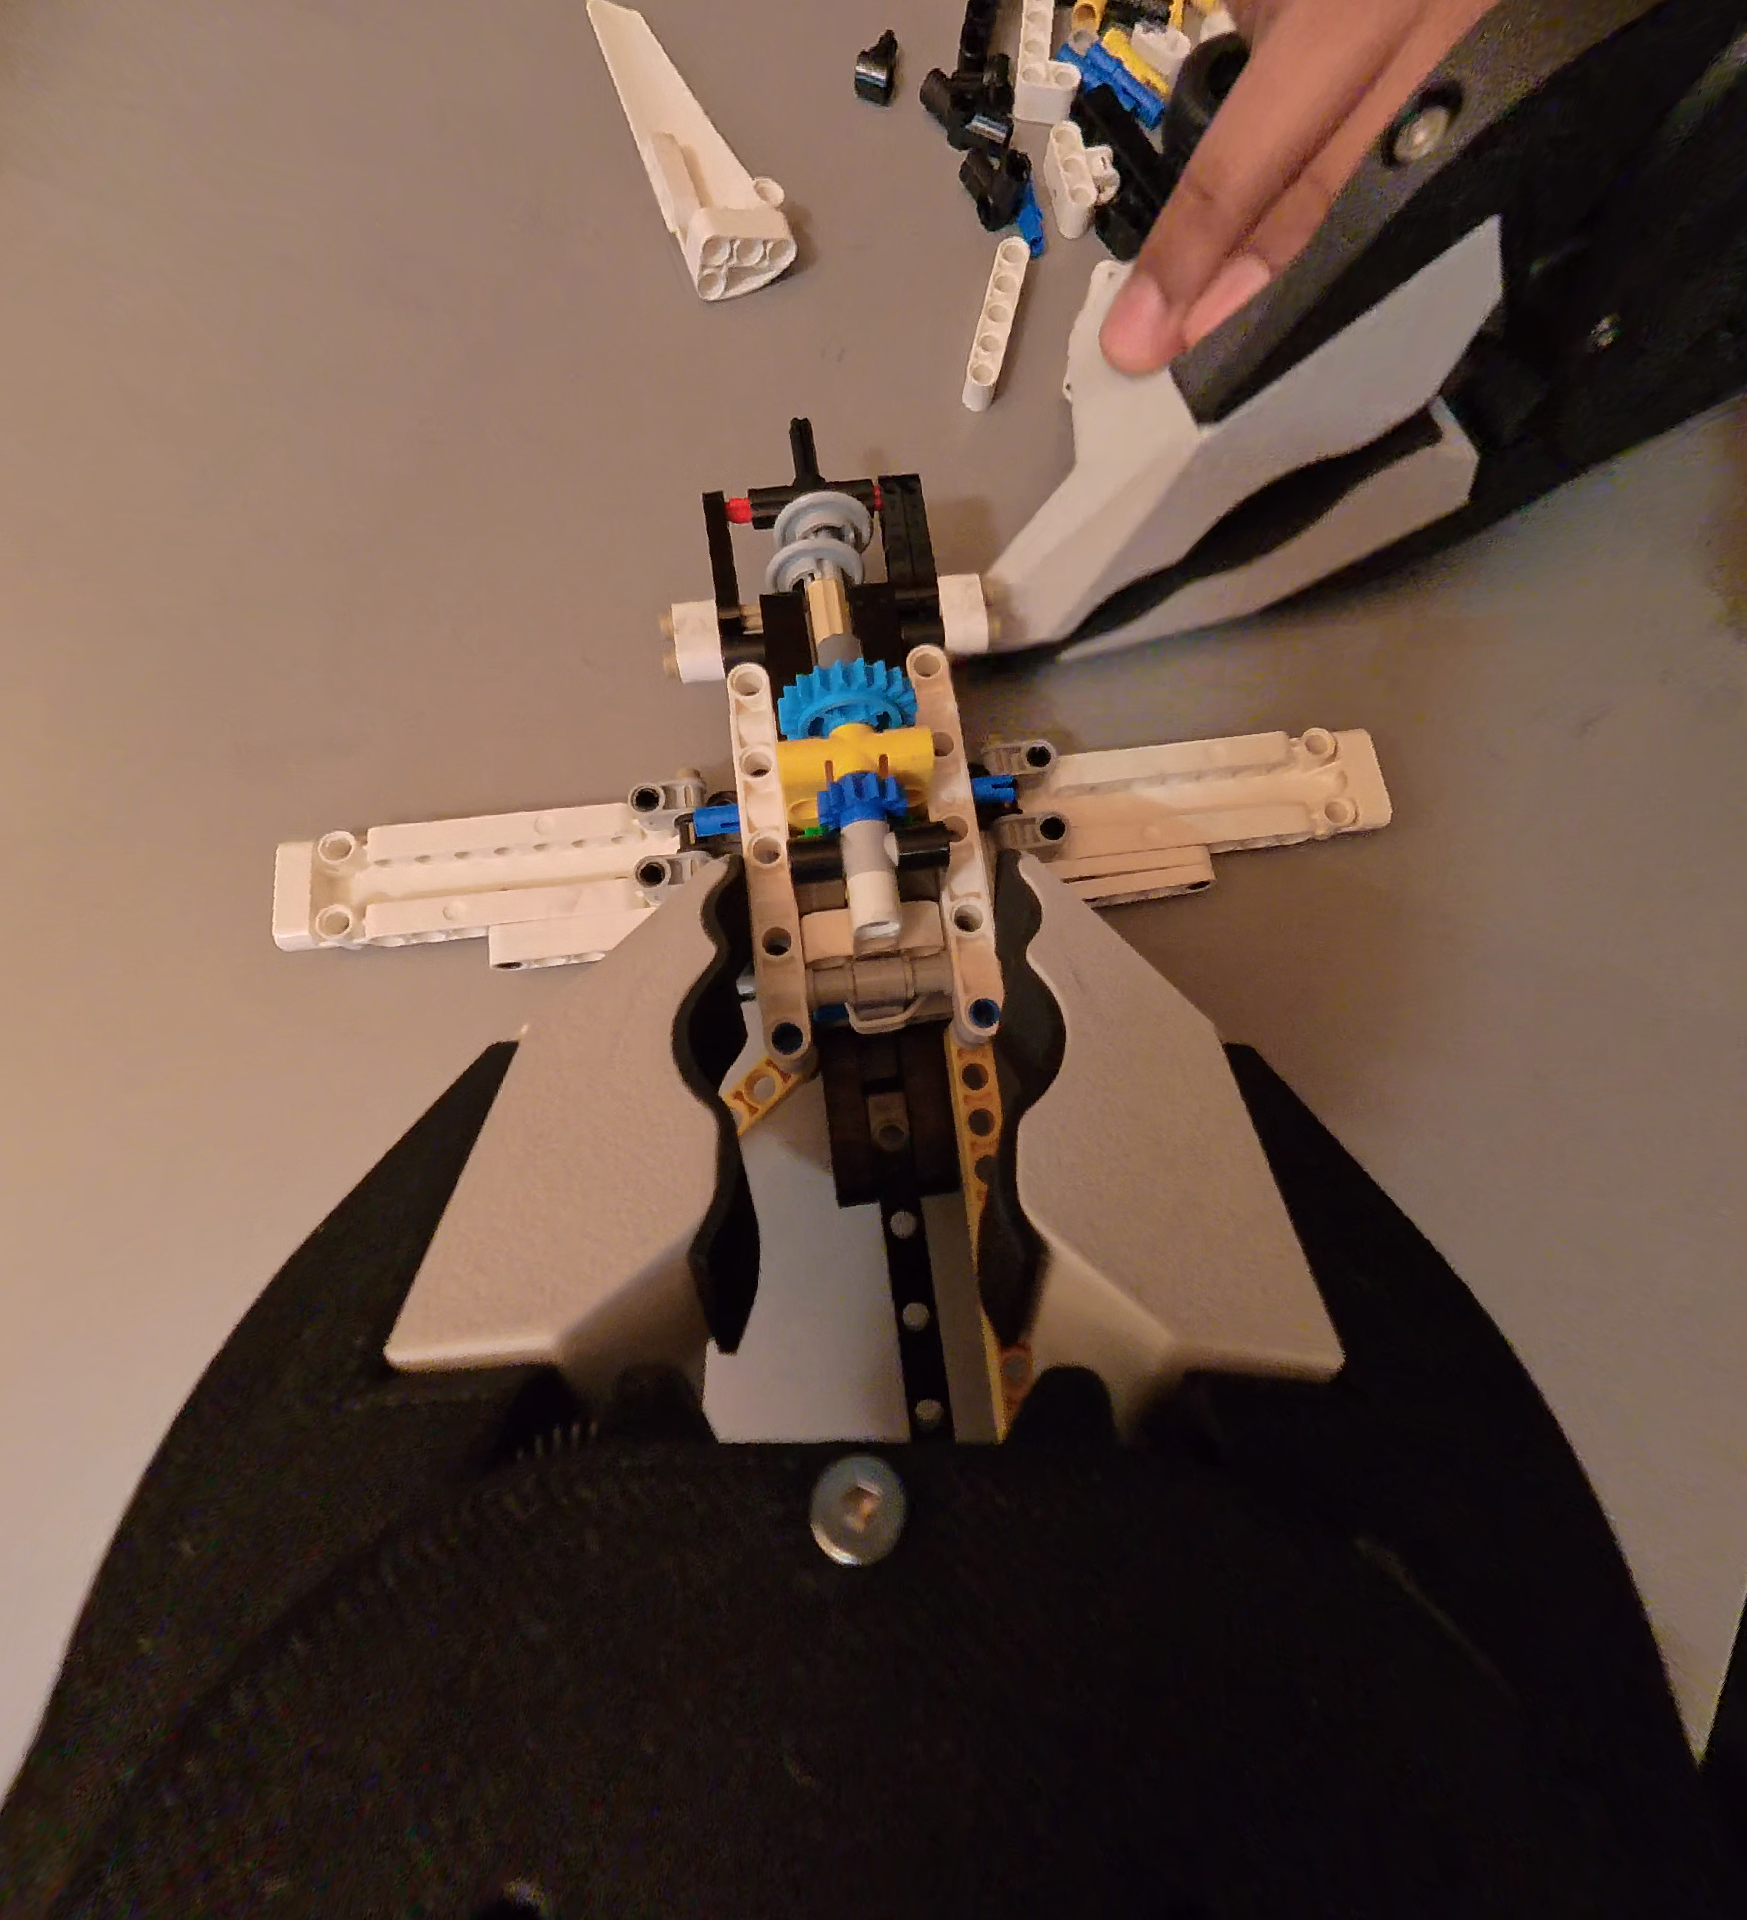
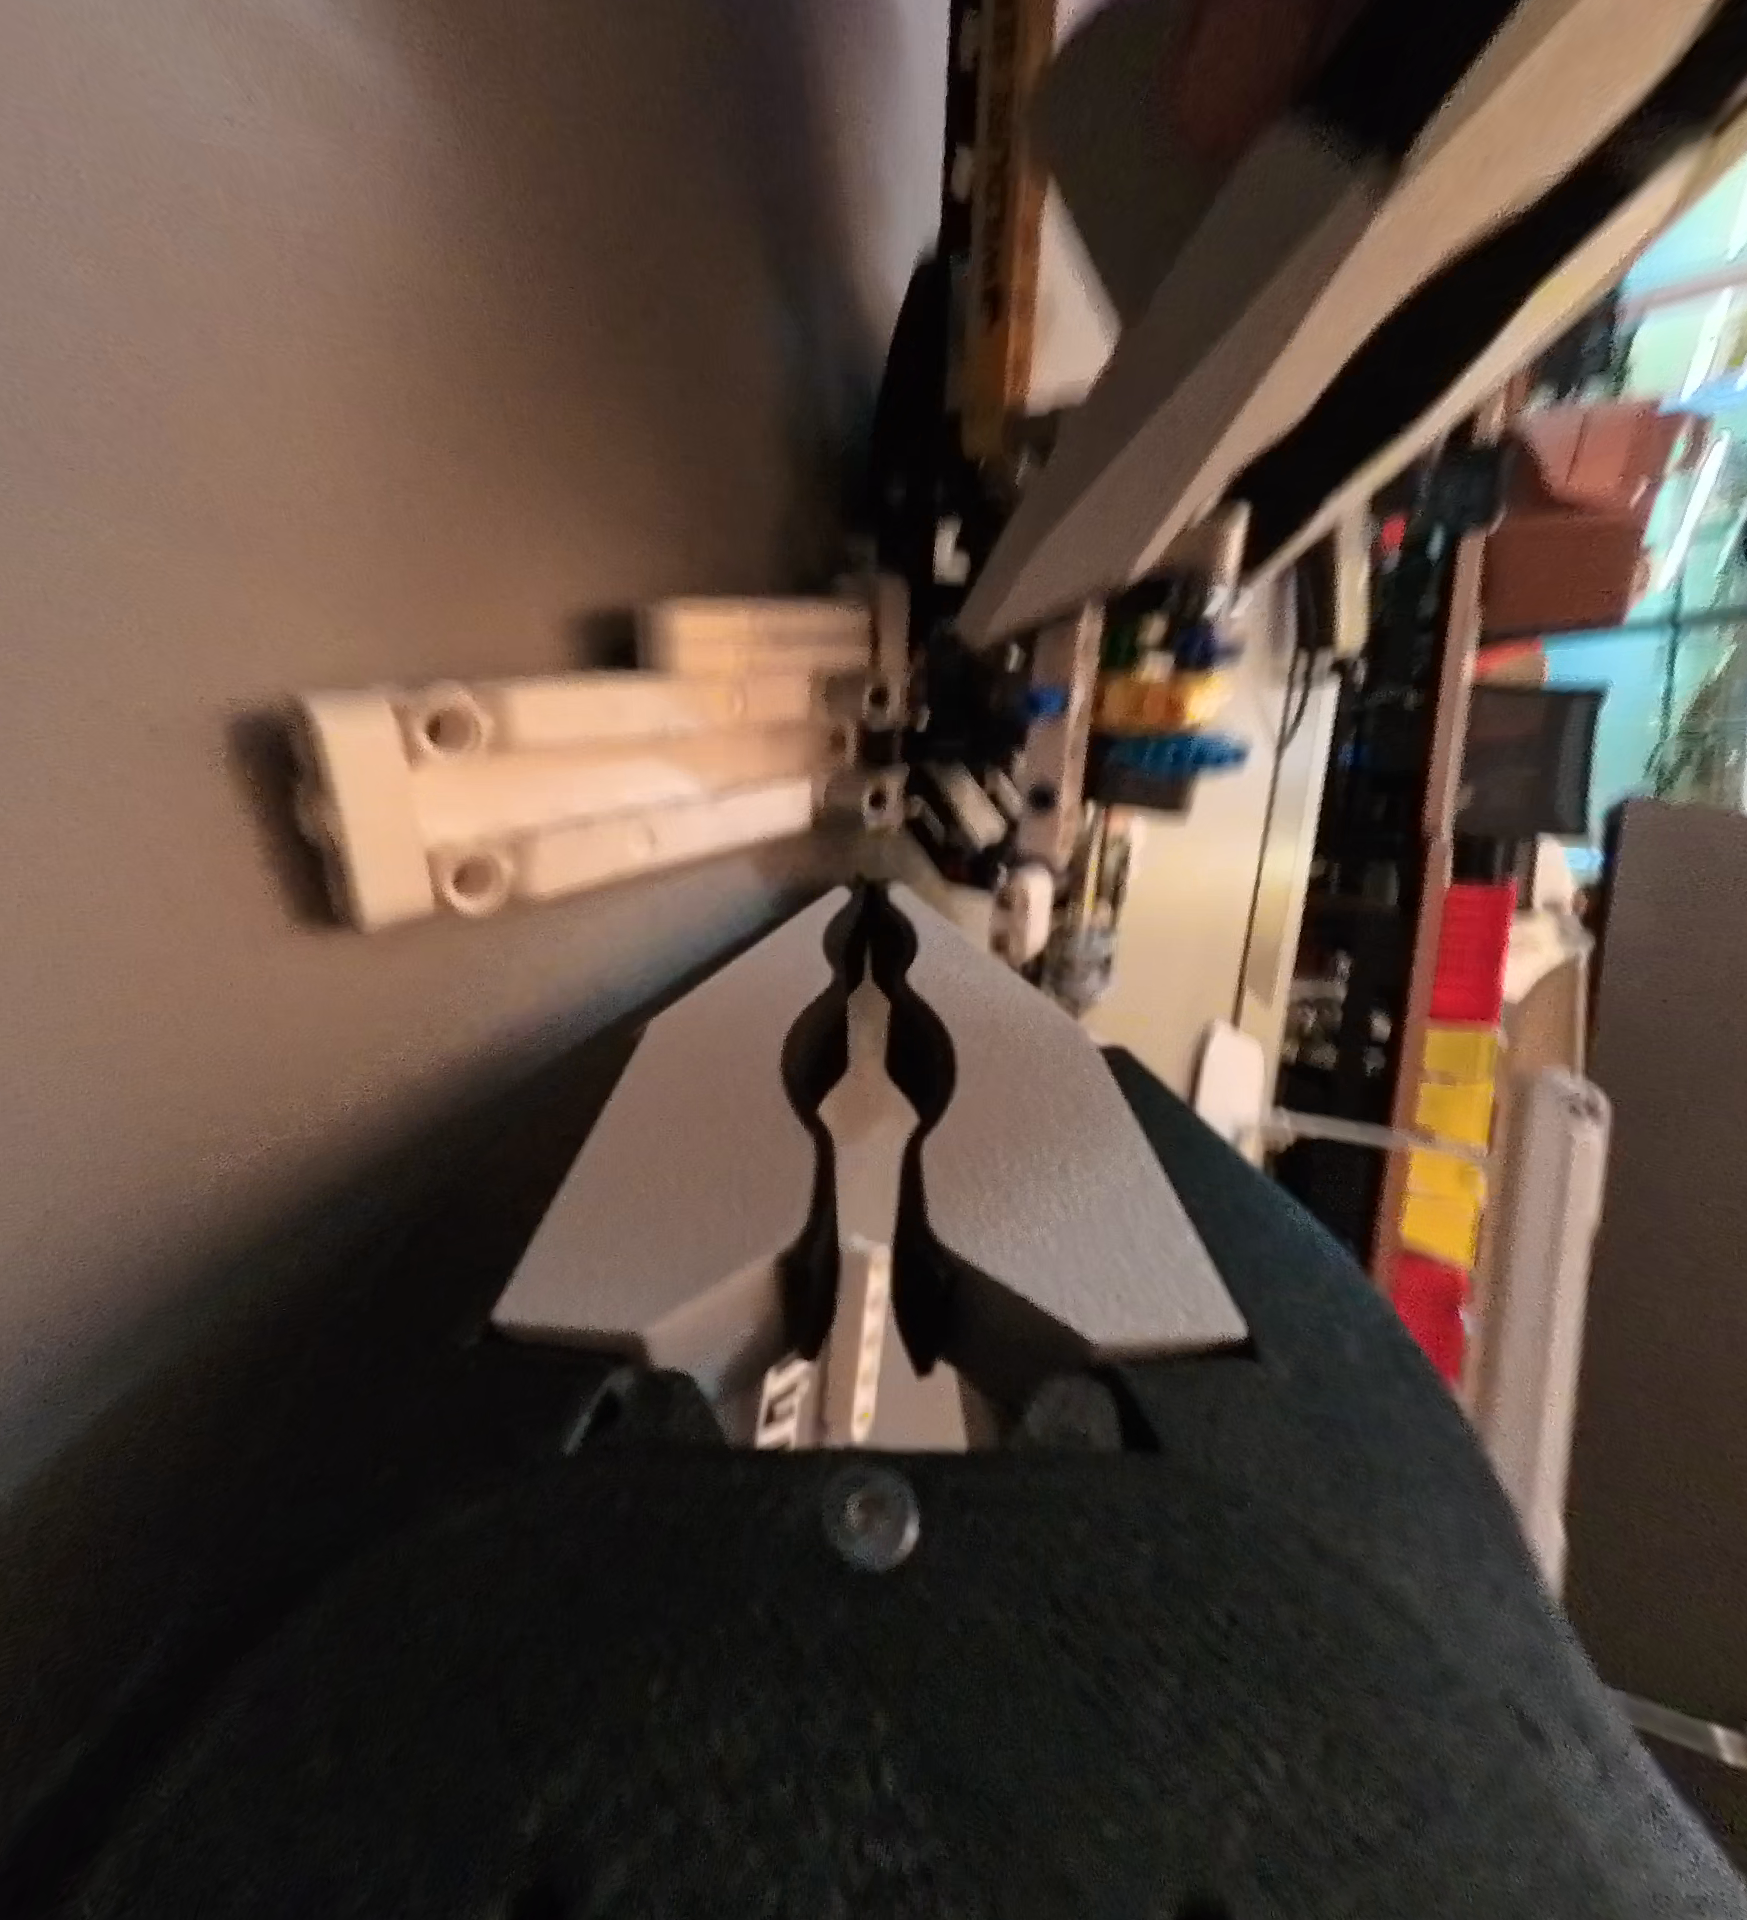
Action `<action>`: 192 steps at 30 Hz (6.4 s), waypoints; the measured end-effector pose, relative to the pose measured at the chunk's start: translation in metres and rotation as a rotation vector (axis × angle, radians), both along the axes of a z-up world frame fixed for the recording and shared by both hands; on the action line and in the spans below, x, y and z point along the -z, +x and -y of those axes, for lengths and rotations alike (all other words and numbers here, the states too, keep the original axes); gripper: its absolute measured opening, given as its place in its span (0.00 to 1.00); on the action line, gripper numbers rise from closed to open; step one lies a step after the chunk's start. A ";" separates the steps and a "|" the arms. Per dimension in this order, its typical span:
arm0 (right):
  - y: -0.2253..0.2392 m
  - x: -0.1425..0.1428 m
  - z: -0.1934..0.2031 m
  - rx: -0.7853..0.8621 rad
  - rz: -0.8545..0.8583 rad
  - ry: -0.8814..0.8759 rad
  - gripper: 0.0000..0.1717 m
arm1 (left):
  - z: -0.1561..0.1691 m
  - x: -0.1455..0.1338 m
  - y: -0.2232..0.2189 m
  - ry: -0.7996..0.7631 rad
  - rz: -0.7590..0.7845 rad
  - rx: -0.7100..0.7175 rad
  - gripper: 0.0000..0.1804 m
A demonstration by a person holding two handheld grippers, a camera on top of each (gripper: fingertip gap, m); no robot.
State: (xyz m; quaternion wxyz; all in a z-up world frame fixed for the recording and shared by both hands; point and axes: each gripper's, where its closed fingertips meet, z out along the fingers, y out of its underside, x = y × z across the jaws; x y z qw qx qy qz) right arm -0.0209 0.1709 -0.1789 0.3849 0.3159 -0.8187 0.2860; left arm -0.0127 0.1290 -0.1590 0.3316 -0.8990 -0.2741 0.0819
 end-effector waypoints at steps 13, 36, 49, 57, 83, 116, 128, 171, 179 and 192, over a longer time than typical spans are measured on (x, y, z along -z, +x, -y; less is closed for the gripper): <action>0.017 -0.027 0.008 0.281 0.567 -0.328 0.07 | -0.002 0.000 -0.001 -0.020 -0.001 -0.056 0.26; 0.027 -0.010 0.015 0.613 1.102 -0.444 0.06 | -0.002 0.001 -0.003 -0.057 -0.039 -0.102 0.26; 0.023 -0.009 0.016 0.627 1.025 -0.422 0.03 | -0.003 0.001 -0.006 -0.071 -0.068 -0.132 0.26; 0.024 -0.009 0.017 0.485 0.881 -0.351 0.02 | -0.002 0.001 -0.007 -0.077 -0.073 -0.140 0.26; 0.016 -0.013 0.024 0.680 1.098 -0.508 0.04 | 0.006 0.001 -0.013 -0.124 -0.100 -0.174 0.26; 0.010 -0.010 0.016 0.662 1.043 -0.475 0.03 | -0.012 0.003 -0.032 -0.549 -0.066 0.164 0.31; -0.001 -0.010 0.024 0.698 1.029 -0.487 0.04 | -0.003 0.003 -0.041 -0.517 -0.110 0.140 0.30; 0.003 -0.034 0.014 0.606 1.016 -0.608 0.17 | 0.001 0.000 -0.040 -0.431 -0.108 0.063 0.28; 0.007 -0.003 0.025 0.717 1.103 -0.461 0.28 | 0.003 -0.001 -0.042 -0.411 -0.102 0.024 0.29; 0.001 0.000 0.018 0.709 1.009 -0.422 0.20 | 0.012 -0.019 -0.035 -0.163 0.042 -0.089 0.37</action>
